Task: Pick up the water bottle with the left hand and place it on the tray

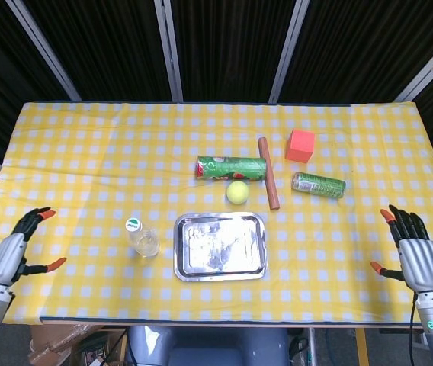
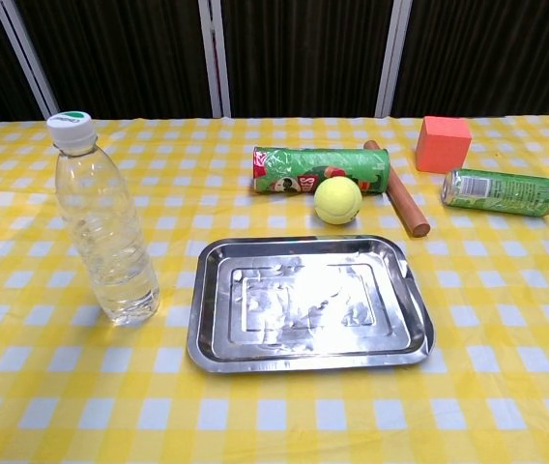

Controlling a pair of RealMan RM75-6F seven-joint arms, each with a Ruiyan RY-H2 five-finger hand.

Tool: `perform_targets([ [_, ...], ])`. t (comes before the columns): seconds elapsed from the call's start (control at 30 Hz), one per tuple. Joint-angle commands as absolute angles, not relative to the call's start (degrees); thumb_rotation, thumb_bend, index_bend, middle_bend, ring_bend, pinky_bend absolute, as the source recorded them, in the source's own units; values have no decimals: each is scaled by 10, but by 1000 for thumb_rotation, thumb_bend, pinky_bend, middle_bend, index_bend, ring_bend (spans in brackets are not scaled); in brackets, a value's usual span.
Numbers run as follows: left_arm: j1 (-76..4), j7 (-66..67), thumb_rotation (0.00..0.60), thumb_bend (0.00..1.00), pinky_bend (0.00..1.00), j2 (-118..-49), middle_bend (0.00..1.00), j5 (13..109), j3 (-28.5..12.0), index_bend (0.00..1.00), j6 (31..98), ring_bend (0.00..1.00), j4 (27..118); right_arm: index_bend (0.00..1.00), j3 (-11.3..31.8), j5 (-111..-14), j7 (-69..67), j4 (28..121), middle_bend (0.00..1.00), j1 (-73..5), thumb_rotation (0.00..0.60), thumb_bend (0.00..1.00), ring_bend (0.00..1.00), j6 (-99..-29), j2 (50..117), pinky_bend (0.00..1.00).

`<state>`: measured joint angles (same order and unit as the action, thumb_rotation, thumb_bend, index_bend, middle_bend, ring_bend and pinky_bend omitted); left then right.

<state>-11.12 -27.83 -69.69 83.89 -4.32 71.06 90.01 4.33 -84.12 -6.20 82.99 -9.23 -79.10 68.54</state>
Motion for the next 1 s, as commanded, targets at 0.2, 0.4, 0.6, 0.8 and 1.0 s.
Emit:
perform_targets([
  [0.2, -188, -299, 600, 169, 0, -777, 62, 790, -69, 143, 618, 0, 905, 10, 42, -841, -70, 831, 0, -94, 600, 49, 0, -784, 683, 0],
  [0.4, -223, -248, 600, 165, 0, -850, 59, 775, -71, 141, 587, 0, 889, 10, 41, -845, -80, 834, 0, -94, 600, 49, 0, -787, 679, 0],
  [0.6, -239, -224, 600, 165, 0, -891, 58, 755, -77, 141, 575, 0, 875, 9, 41, -843, -82, 834, 0, -94, 600, 49, 0, -783, 677, 0],
  [0.8, -252, -229, 600, 251, 0, -909, 138, 748, -78, 191, 556, 0, 872, 9, 40, -845, -84, 836, 0, -94, 600, 50, 0, -784, 675, 0],
  [1.0, -247, -205, 600, 469, 38, -949, 576, 753, -83, 566, 599, 70, 854, 9, 40, -845, -87, 837, 0, -93, 600, 49, 0, -784, 674, 0],
])
